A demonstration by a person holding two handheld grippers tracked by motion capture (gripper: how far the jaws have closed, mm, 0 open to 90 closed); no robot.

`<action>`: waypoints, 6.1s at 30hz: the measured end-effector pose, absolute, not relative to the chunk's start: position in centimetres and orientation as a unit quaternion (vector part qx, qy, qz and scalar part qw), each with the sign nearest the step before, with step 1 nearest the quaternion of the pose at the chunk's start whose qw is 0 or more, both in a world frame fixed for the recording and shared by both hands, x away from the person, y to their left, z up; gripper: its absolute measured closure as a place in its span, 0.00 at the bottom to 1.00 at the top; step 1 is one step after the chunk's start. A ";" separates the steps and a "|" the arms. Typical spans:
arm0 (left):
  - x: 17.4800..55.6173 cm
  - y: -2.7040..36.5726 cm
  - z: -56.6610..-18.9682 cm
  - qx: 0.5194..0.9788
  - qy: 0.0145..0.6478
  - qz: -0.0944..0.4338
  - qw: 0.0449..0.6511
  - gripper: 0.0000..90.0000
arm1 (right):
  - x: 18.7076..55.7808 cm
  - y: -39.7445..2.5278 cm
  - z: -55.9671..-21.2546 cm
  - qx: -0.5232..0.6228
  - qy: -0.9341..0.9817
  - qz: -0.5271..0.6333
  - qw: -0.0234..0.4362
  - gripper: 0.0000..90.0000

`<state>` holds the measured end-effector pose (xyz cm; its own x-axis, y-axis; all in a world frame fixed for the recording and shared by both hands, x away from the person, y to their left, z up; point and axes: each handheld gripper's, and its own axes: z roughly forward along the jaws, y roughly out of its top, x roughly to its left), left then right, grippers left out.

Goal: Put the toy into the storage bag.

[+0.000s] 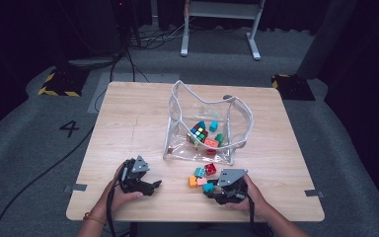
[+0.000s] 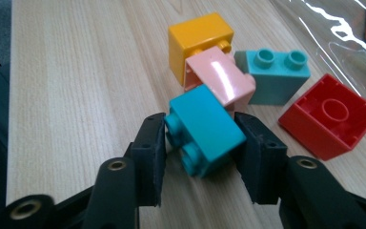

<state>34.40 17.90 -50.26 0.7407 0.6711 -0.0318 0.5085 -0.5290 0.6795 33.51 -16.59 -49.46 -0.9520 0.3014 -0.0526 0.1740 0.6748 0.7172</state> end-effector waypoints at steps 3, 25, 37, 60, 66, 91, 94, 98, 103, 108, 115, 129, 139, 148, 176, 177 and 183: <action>34.4 17.9 -50.3 0.866 0.341 0.118 0.347 0.16 | 33.4 -16.6 -49.5 0.139 0.909 0.385 0.076 0.68; 34.4 17.9 -50.3 0.867 0.340 0.117 0.346 0.16 | 33.0 -21.5 -46.9 0.150 0.896 0.406 0.101 0.75; 34.4 17.9 -50.3 0.867 0.340 0.118 0.346 0.16 | 34.2 -25.8 -44.9 0.207 0.871 0.424 0.139 0.75; 34.4 17.9 -50.3 0.866 0.341 0.117 0.347 0.16 | 40.1 -31.4 -38.2 0.264 0.822 0.459 0.210 0.75; 34.4 17.9 -50.3 0.867 0.340 0.118 0.346 0.16 | 41.9 -31.9 -35.5 0.260 0.820 0.455 0.232 0.75; 34.4 17.9 -50.3 0.867 0.340 0.117 0.346 0.16 | 46.3 -26.4 -30.6 0.225 0.833 0.452 0.225 0.75; 34.4 17.9 -50.3 0.866 0.341 0.117 0.347 0.16 | 47.0 -24.9 -30.5 0.208 0.843 0.446 0.216 0.75; 34.4 17.9 -50.3 0.867 0.339 0.117 0.346 0.16 | 47.7 -23.2 -30.8 0.189 0.854 0.439 0.208 0.75; 34.4 17.9 -50.3 0.867 0.339 0.117 0.346 0.16 | 48.1 -21.5 -31.0 0.169 0.865 0.425 0.206 0.75; 34.4 17.9 -50.2 0.868 0.338 0.118 0.344 0.16 | 48.9 -19.1 -31.2 0.158 0.878 0.410 0.190 0.75; 34.4 17.9 -50.2 0.868 0.337 0.118 0.344 0.16 | 49.6 -16.9 -31.5 0.145 0.894 0.386 0.176 0.75; 34.4 17.9 -50.2 0.868 0.337 0.118 0.344 0.16 | 51.4 -13.2 -32.3 0.132 0.920 0.338 0.147 0.75; 34.4 17.9 -50.2 0.868 0.337 0.118 0.344 0.16 | 52.1 -11.6 -33.9 0.116 0.947 0.270 0.131 0.75; 34.4 17.9 -50.3 0.867 0.339 0.118 0.346 0.16 | 52.3 -12.7 -34.6 0.115 0.964 0.213 0.111 0.75; 34.4 17.9 -50.3 0.867 0.339 0.118 0.346 0.16 | 51.0 -19.7 -34.0 0.155 0.949 0.241 0.129 0.68; 34.4 17.9 -50.3 0.867 0.340 0.118 0.346 0.16 | 50.8 -19.9 -33.9 0.153 0.947 0.252 0.130 0.67; 34.4 17.9 -50.3 0.867 0.340 0.117 0.346 0.16 | 49.0 -21.1 -33.2 0.151 0.926 0.318 0.136 0.62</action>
<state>34.40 17.91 -50.26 0.7420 0.6696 -0.0328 0.5081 -0.5298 0.6791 48.99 -21.07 -33.16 -0.9172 0.3669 -0.1551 0.1939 0.7513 0.6308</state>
